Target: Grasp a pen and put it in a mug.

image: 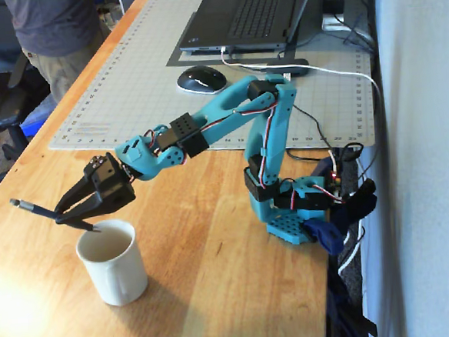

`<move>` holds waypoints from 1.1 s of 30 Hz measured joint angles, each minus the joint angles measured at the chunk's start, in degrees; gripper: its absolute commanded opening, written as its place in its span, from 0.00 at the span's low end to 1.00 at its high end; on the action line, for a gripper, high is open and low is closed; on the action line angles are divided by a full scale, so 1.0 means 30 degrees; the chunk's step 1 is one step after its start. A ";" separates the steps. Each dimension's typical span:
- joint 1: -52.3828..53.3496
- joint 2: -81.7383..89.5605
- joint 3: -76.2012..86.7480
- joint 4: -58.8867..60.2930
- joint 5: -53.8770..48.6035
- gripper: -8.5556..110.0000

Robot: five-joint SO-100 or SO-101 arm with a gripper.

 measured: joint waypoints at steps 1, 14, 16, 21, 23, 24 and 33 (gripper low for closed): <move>-0.0117 0.0000 0.0000 0.0000 0.0000 0.08; -0.1025 0.0029 0.3047 0.0000 0.0000 0.08; -0.1260 0.0146 0.3047 0.0000 0.0000 0.08; -0.1406 0.0762 0.3164 0.0000 0.0000 0.08; -0.1406 0.1406 0.3398 0.0000 0.0000 0.09; -0.1406 0.1729 0.3633 0.0000 0.0000 0.09; -0.1406 0.4658 0.6064 0.0000 0.0000 0.25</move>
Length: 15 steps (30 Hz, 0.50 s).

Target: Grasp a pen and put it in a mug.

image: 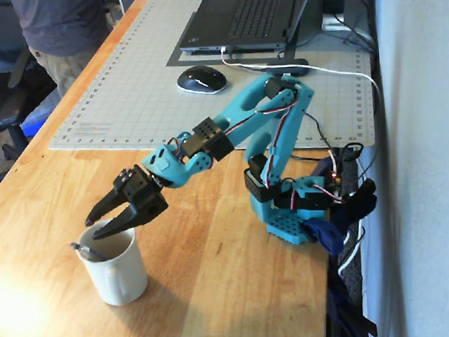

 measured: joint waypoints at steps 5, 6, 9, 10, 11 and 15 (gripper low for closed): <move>0.0000 0.1787 0.1289 0.0000 0.0000 0.31; 0.0000 0.2109 0.1494 0.0000 0.0000 0.31; 0.0000 0.3105 0.2080 0.0000 0.0000 0.31; 0.0000 0.3398 0.2256 0.0000 0.0000 0.31; 0.0000 0.3691 0.2432 0.0000 0.0000 0.31; 0.0469 0.5039 0.3369 0.0000 0.0000 0.26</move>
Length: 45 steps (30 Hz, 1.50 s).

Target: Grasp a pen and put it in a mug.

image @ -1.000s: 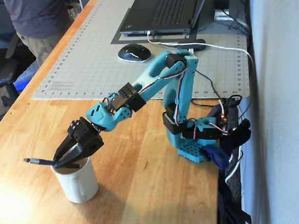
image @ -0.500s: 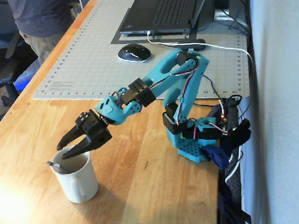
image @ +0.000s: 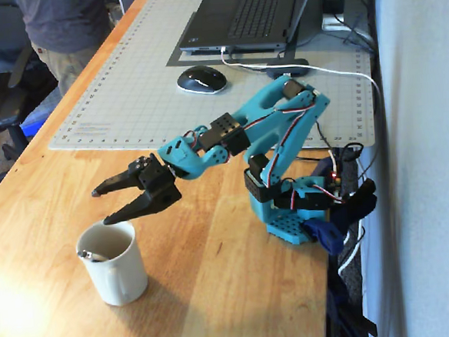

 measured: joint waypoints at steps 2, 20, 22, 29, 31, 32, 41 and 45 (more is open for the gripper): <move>0.0557 0.0908 0.0557 0.0000 -0.0205 0.22; 0.5625 0.9346 0.4248 0.6533 -1.6699 0.16; 0.6357 1.0576 0.4395 0.8936 -1.8545 0.16; 0.8848 1.3828 0.4541 1.7021 -2.4170 0.15; 0.9492 1.4678 0.4541 1.9014 -2.4902 0.15; 0.9697 1.5088 0.4541 1.9805 -2.5078 0.15; 1.0547 1.7227 0.4687 2.5254 -2.5488 0.15; 1.0547 1.7256 0.4922 2.5518 -2.5518 0.15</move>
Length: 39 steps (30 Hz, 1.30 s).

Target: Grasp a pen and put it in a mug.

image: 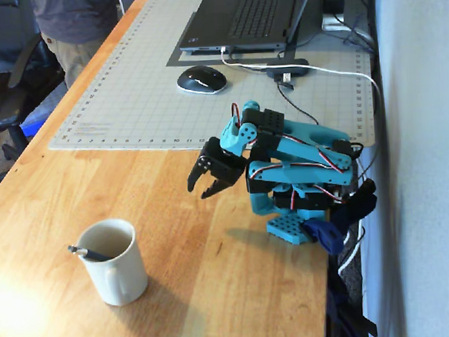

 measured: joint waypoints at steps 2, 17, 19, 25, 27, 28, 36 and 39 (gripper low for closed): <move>0.0000 0.0000 0.0234 -0.0146 -0.0146 0.15; 0.0322 0.0000 0.3428 -0.2871 -0.0322 0.12; 0.0322 0.0000 0.3428 -0.2871 -0.0322 0.12; 0.0322 0.0000 0.3428 -0.2842 -0.0322 0.11; 0.0381 0.0000 0.3428 -0.2344 -0.0322 0.11; 0.0498 0.0000 0.3428 -0.2109 -0.0322 0.11; 0.0879 0.0000 0.3428 -0.1846 -0.0322 0.11; 0.0879 0.0000 0.3428 -0.1846 -0.0322 0.11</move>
